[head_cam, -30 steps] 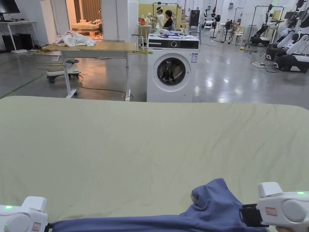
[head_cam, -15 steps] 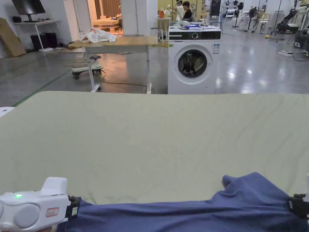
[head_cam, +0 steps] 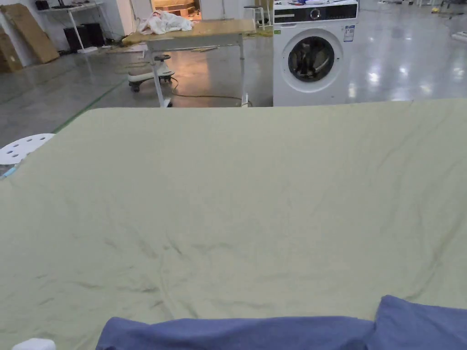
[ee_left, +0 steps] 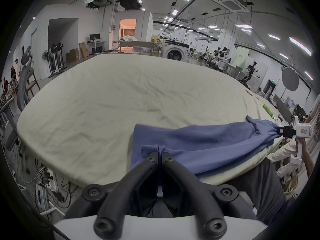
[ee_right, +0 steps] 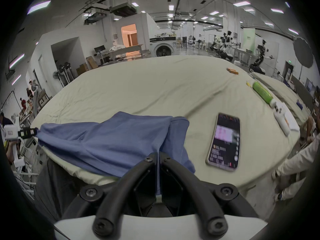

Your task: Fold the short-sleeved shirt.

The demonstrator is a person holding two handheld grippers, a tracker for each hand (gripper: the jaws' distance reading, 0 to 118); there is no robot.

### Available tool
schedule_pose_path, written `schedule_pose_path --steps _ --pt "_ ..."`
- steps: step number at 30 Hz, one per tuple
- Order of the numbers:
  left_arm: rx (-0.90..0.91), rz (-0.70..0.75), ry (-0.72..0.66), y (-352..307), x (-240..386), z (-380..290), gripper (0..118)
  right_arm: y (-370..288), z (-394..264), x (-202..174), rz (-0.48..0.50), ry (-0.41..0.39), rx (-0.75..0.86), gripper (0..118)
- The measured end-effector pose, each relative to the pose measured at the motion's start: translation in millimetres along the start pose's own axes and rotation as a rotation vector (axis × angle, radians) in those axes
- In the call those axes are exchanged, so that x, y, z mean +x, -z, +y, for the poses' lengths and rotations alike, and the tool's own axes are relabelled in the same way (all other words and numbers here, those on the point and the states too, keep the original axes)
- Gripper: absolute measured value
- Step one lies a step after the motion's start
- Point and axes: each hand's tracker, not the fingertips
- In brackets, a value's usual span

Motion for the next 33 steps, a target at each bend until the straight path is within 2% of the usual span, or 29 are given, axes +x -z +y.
schedule_pose_path --steps 5,6,7,8,9,10,14,16,19,21,23,24,25,26,27,28,29,31,33 --pt "-0.015 -0.005 -0.018 8 -6 -18 1 1 -21 -7 -0.007 0.015 -0.018 1" --pt "-0.014 -0.002 -0.009 11 -5 -18 11 1 -23 -10 -0.014 -0.002 -0.029 4" --pt "-0.018 0.012 0.017 11 -5 -17 28 5 -25 -8 -0.016 -0.014 -0.039 22" --pt "-0.014 0.043 0.053 9 -4 -15 48 5 -26 -9 -0.030 -0.028 -0.039 47" --pt "0.004 0.080 0.079 6 -3 -13 67 3 -27 -11 -0.047 -0.040 -0.023 67" --pt "0.023 0.113 0.106 1 0 -9 79 1 -26 -12 -0.051 -0.039 -0.012 71" --pt "0.201 0.113 0.143 -38 19 13 79 -19 -15 -21 -0.008 -0.001 0.115 71" --pt "0.287 0.087 0.084 -62 31 23 79 -33 -6 -34 0.017 -0.011 0.196 71" --pt "0.410 0.130 0.018 -97 50 32 79 -51 3 -58 0.058 0.013 0.311 71" --pt "0.459 0.145 0.053 -116 66 36 79 -58 7 -72 0.104 0.024 0.363 71" --pt "0.508 0.188 0.079 -132 81 37 78 -62 8 -84 0.126 -0.008 0.416 70" --pt "0.522 0.208 0.092 -138 87 37 78 -62 6 -88 0.134 -0.034 0.424 67" --pt "0.529 0.211 0.113 -143 92 38 74 -64 7 -95 0.134 -0.049 0.426 56" --pt "0.530 0.192 0.136 -144 99 39 67 -65 8 -102 0.136 -0.060 0.433 43" --pt "0.530 0.187 0.152 -146 103 40 54 -64 6 -105 0.137 -0.067 0.434 28" --pt "0.530 0.186 0.167 -148 107 40 32 -64 6 -109 0.146 -0.085 0.433 13" --pt "0.532 0.182 0.175 -150 108 40 20 -64 6 -111 0.155 -0.102 0.435 10" --pt "0.554 0.167 0.182 -153 112 40 5 -63 5 -115 0.164 -0.122 0.432 1" --pt "0.565 0.139 0.176 -154 113 42 0 -63 4 -118 0.156 -0.127 0.434 0"
